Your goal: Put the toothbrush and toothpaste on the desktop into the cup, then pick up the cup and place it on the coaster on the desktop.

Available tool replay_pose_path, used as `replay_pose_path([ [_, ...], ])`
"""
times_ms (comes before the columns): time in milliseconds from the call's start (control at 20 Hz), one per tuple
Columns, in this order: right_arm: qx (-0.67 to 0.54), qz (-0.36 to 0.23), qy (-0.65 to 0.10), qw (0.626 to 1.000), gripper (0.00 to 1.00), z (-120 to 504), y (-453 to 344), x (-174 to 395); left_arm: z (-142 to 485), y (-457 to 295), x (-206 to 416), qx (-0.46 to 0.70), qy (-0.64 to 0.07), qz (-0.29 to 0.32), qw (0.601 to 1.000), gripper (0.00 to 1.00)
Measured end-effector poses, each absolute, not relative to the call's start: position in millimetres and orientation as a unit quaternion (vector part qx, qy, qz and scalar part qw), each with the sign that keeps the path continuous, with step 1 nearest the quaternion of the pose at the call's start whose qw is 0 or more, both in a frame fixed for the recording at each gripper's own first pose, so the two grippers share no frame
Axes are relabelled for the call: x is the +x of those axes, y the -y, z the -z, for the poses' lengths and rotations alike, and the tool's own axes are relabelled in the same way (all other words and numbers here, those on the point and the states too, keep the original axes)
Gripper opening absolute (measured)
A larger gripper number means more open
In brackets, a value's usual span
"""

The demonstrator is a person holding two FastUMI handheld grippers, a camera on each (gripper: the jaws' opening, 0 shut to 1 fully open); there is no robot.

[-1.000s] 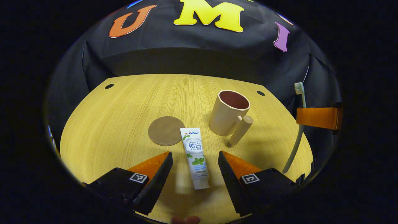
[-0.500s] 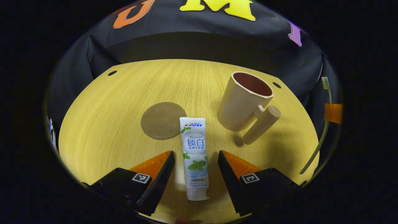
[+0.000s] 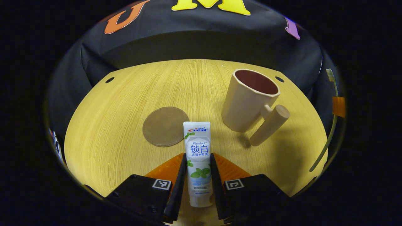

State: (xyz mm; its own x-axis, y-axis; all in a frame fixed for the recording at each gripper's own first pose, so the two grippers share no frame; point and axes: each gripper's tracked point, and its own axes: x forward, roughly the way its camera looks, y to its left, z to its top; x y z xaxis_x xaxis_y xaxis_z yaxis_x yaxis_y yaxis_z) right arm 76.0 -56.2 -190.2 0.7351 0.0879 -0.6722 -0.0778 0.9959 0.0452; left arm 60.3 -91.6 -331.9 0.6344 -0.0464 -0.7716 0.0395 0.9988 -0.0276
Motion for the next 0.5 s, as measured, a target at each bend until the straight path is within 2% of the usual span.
replay_pose_path([
  [50, 0.007, -0.045, -0.359, 0.932, 0.00, 189, 55, 77, 330, 91, 60, -0.006, -0.428, 0.024, 0.903, 0.46],
  [150, 0.008, -0.046, -0.353, 0.934, 0.00, 185, 52, 78, 326, 91, 59, -0.008, -0.423, 0.027, 0.905, 0.42],
  [200, 0.008, -0.048, -0.349, 0.936, 0.00, 184, 51, 79, 320, 91, 56, -0.010, -0.416, 0.029, 0.909, 0.48],
  [250, 0.008, -0.050, -0.345, 0.937, 0.00, 181, 48, 80, 313, 89, 55, -0.011, -0.406, 0.030, 0.914, 0.40],
  [300, 0.009, -0.052, -0.341, 0.939, 0.00, 179, 46, 81, 304, 87, 52, -0.011, -0.393, 0.032, 0.919, 0.40],
  [350, 0.008, -0.055, -0.338, 0.940, 0.00, 177, 43, 82, 296, 86, 51, -0.011, -0.381, 0.034, 0.924, 0.46],
  [400, 0.007, -0.058, -0.334, 0.941, 0.01, 175, 40, 83, 289, 84, 52, -0.012, -0.368, 0.036, 0.929, 0.39],
  [500, 0.002, -0.065, -0.322, 0.945, 0.00, 167, 32, 84, 271, 82, 52, -0.018, -0.336, 0.040, 0.941, 0.38],
])
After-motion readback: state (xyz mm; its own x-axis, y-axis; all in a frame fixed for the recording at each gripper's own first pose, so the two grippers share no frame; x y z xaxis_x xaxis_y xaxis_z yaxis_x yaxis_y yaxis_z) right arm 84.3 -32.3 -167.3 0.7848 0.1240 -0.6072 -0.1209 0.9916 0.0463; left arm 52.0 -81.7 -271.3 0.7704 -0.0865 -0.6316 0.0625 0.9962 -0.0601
